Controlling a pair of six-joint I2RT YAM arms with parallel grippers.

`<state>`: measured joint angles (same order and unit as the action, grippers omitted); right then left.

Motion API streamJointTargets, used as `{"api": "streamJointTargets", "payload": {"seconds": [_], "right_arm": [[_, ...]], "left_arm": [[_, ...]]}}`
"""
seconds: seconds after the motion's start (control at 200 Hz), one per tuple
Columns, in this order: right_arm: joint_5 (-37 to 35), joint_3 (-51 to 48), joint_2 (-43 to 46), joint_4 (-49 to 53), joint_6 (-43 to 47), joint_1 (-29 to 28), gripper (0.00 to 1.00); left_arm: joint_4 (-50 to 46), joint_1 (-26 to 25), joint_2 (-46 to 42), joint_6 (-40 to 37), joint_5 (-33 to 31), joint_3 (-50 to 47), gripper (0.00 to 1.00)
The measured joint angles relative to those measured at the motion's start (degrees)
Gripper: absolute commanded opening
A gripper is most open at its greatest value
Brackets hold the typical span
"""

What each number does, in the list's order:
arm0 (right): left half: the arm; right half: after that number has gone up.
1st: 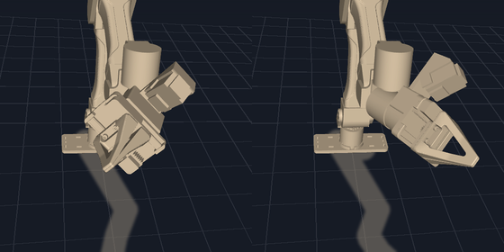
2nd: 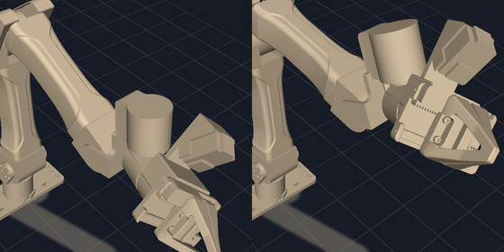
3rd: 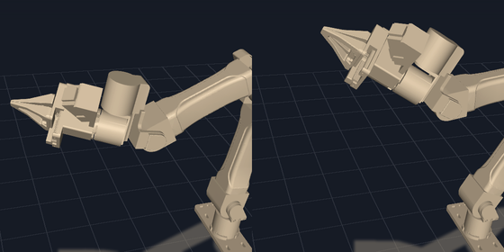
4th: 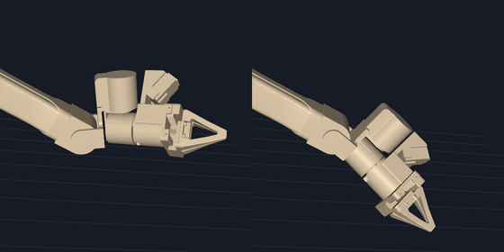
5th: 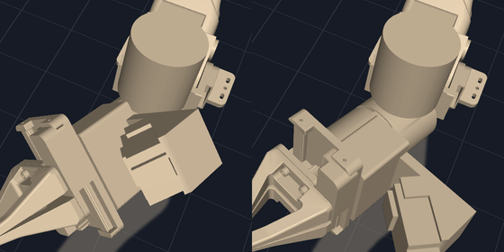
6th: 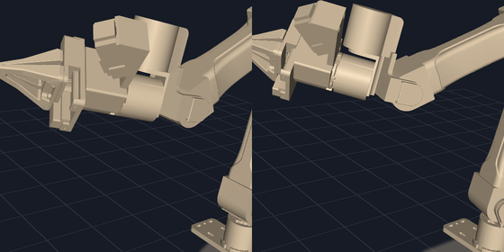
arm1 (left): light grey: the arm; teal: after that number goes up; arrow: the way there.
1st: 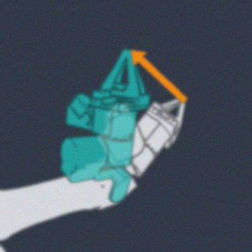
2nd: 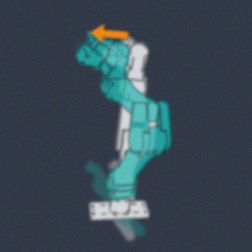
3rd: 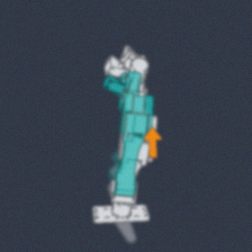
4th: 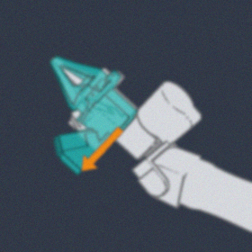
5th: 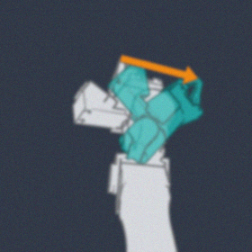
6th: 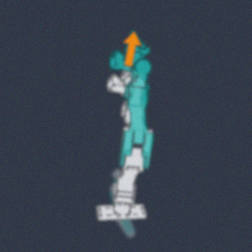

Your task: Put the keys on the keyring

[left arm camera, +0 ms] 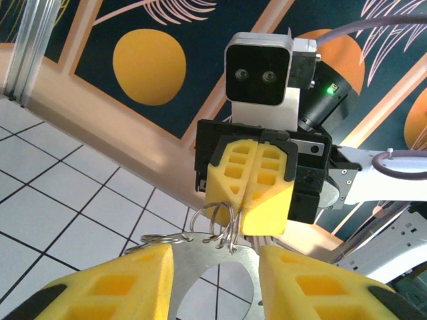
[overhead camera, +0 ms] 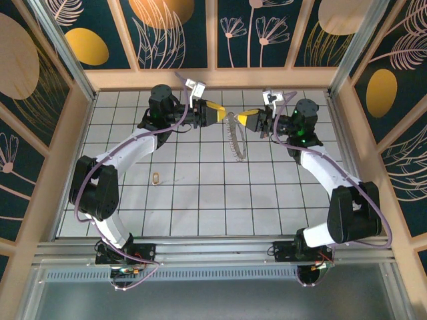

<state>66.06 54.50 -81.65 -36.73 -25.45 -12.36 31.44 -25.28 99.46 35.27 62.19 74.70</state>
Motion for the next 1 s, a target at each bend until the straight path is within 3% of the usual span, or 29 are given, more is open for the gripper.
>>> {"api": "streamJointTargets", "payload": {"seconds": [0.996], "right_arm": [[-0.46, 1.51, -3.1, -0.42, -0.42, -1.68, 0.0]], "left_arm": [[4.87, -2.03, 2.58, 4.04, 1.97, 0.11, 0.34]]}}
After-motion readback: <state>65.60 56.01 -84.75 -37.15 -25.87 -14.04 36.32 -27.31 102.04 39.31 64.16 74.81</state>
